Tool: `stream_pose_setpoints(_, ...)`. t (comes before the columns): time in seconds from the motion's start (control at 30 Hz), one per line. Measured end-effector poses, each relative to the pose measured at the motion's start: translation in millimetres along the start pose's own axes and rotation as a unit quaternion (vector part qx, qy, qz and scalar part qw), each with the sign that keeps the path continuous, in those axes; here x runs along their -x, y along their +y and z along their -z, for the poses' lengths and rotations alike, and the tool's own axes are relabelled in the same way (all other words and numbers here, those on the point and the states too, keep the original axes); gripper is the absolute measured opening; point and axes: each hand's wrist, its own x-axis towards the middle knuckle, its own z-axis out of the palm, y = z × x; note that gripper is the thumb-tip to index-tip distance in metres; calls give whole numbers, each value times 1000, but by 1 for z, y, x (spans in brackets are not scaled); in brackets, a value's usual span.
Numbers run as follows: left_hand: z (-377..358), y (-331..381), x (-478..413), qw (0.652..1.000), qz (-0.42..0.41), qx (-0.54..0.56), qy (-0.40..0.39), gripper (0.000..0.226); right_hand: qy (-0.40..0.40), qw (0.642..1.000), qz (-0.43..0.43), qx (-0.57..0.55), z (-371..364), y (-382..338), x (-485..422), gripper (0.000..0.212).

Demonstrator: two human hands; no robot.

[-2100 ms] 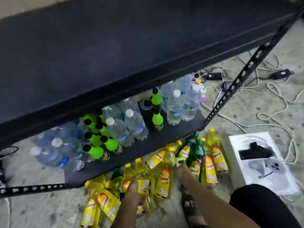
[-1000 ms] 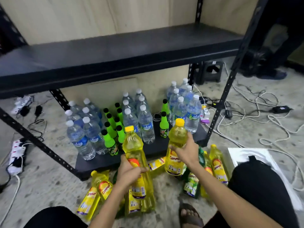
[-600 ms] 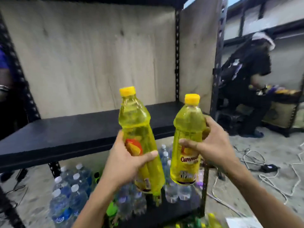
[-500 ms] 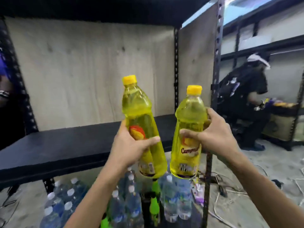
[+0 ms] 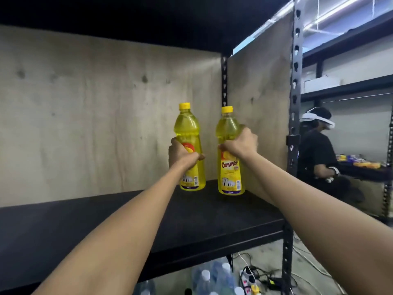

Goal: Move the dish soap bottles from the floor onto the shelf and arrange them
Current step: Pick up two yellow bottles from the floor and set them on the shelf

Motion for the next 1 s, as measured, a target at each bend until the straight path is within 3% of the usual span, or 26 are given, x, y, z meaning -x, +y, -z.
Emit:
stream_pose_setpoints(0.23,-49,-29,-48,1000,6,5,-3,95,22,1000,-13,-3,-48,26,-59,75)
stream_pose_setpoints(0.63,-88,-59,-77,996,-32,-42,-78,109,1,998,-44,44,-84,68,-95,83)
stream_pose_setpoints(0.73,-81,-58,-73,993,-23,-64,-99,112,-10,998,-64,24,-80,67,-90,84)
stream_pose_setpoints(0.83,-68,-53,-60,984,43,-83,-149,112,-22,997,-77,13,-67,59,-73,90)
stream_pose_setpoints(1.0,-17,-40,-14,988,14,-47,-144,90,24,1000,20,-6,-31,36,18,93)
